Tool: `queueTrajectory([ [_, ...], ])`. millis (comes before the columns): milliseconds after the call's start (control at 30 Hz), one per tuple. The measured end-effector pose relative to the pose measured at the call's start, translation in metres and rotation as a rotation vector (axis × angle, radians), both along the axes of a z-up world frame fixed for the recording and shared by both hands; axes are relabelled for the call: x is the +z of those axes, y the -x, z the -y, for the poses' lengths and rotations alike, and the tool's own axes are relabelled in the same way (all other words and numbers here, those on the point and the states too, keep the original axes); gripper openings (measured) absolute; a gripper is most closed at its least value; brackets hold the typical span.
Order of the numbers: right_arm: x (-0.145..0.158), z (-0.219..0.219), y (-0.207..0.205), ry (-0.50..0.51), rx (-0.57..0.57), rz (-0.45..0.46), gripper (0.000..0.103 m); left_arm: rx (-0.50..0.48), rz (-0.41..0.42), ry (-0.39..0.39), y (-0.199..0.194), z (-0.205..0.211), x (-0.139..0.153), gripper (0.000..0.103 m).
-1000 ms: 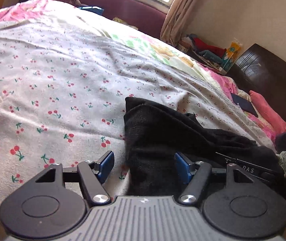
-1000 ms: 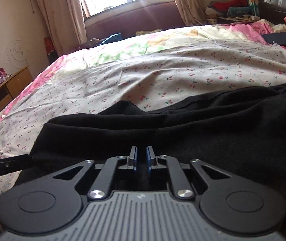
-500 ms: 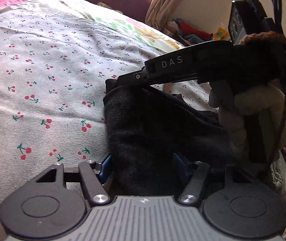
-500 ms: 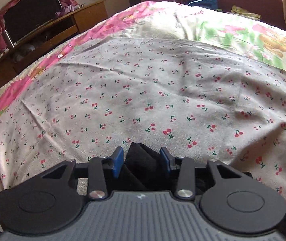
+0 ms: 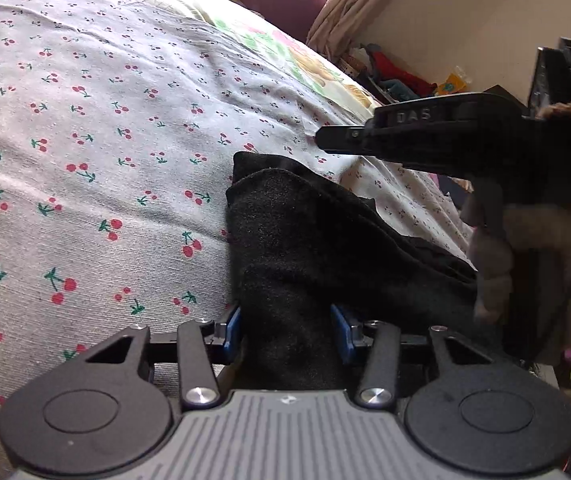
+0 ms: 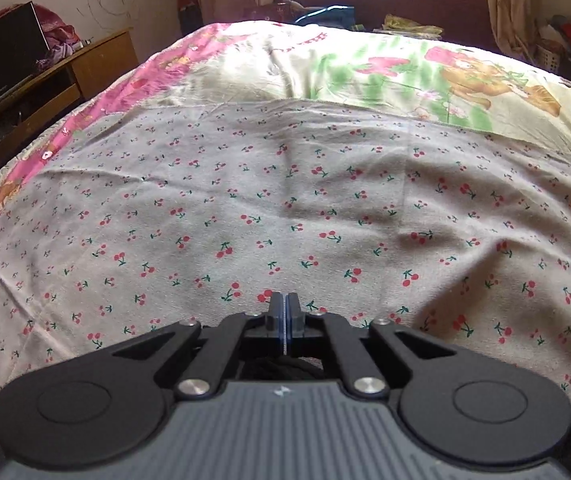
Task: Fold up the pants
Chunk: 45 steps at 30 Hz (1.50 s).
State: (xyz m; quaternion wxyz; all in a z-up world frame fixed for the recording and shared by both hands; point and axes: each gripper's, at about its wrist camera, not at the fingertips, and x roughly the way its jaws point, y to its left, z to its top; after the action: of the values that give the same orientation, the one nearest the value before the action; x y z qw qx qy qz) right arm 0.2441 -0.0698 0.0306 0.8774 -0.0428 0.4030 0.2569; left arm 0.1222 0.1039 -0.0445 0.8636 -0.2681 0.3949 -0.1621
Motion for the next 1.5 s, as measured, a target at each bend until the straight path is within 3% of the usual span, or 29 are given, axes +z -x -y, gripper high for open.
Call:
queueTrajectory([
  [133,0.010,0.040,0.054,-0.091,-0.105,0.030,0.005,-0.011,0.008,-0.031,0.000,0.004,0.002,0.059],
  [233,-0.007,0.077,0.080,-0.070,-0.239,0.046,0.006,-0.011,0.004,-0.033,-0.001,0.007,0.001,0.058],
  [333,-0.030,0.111,0.085,-0.031,-0.367,0.044,0.008,-0.007,0.016,-0.020,0.001,0.009,0.007,0.053],
  [367,-0.037,0.123,0.083,-0.049,-0.414,0.027,0.004,0.000,0.021,-0.013,0.002,0.012,0.010,0.052],
  [467,-0.046,0.148,0.080,-0.174,-0.427,0.003,0.003,0.038,0.010,0.025,0.002,0.011,0.025,0.046],
  [500,-0.047,0.152,0.080,-0.203,-0.427,0.006,0.004,0.032,0.016,0.076,0.002,0.012,0.030,0.032],
  [533,-0.046,0.155,0.081,-0.227,-0.421,0.015,0.006,0.022,0.029,0.133,-0.001,0.017,0.039,0.031],
  [567,-0.046,0.157,0.081,-0.247,-0.413,0.018,0.008,0.003,0.060,0.132,-0.003,0.027,0.050,0.031],
  [667,-0.048,0.171,0.085,-0.375,-0.415,-0.003,0.008,-0.128,0.165,0.025,-0.015,0.082,0.081,0.032],
  [733,-0.052,0.181,0.087,-0.467,-0.432,-0.033,0.008,-0.189,0.172,0.000,-0.025,0.115,0.082,0.033],
  [867,-0.052,0.204,0.097,-0.589,-0.449,-0.038,0.007,-0.250,0.161,0.032,-0.036,0.158,0.077,0.031],
  [967,-0.058,0.242,0.100,-0.738,-0.499,-0.083,0.009,-0.319,0.172,0.132,-0.035,0.182,0.079,0.024],
  [1033,-0.061,0.276,0.104,-0.814,-0.576,-0.107,0.016,-0.347,0.194,0.095,-0.029,0.203,0.080,0.024],
  [1100,-0.055,0.298,0.106,-0.806,-0.599,-0.098,0.019,-0.377,0.188,0.073,-0.022,0.212,0.074,0.024],
  [1133,-0.052,0.304,0.106,-0.794,-0.589,-0.094,0.026,-0.392,0.188,0.069,-0.013,0.209,0.073,0.024],
  [1200,-0.041,0.303,0.106,-0.774,-0.535,-0.071,0.044,-0.393,0.241,-0.019,0.010,0.194,0.076,0.028],
  [1267,-0.033,0.289,0.101,-0.733,-0.468,-0.062,0.071,-0.369,0.292,-0.150,0.032,0.178,0.079,0.038],
  [1400,-0.030,0.237,0.076,-0.637,-0.316,-0.090,0.072,-0.326,0.297,-0.235,0.055,0.155,0.069,0.048],
  [1500,-0.030,0.202,0.059,-0.580,-0.229,-0.130,0.071,-0.350,0.334,-0.293,0.063,0.163,0.060,0.055],
])
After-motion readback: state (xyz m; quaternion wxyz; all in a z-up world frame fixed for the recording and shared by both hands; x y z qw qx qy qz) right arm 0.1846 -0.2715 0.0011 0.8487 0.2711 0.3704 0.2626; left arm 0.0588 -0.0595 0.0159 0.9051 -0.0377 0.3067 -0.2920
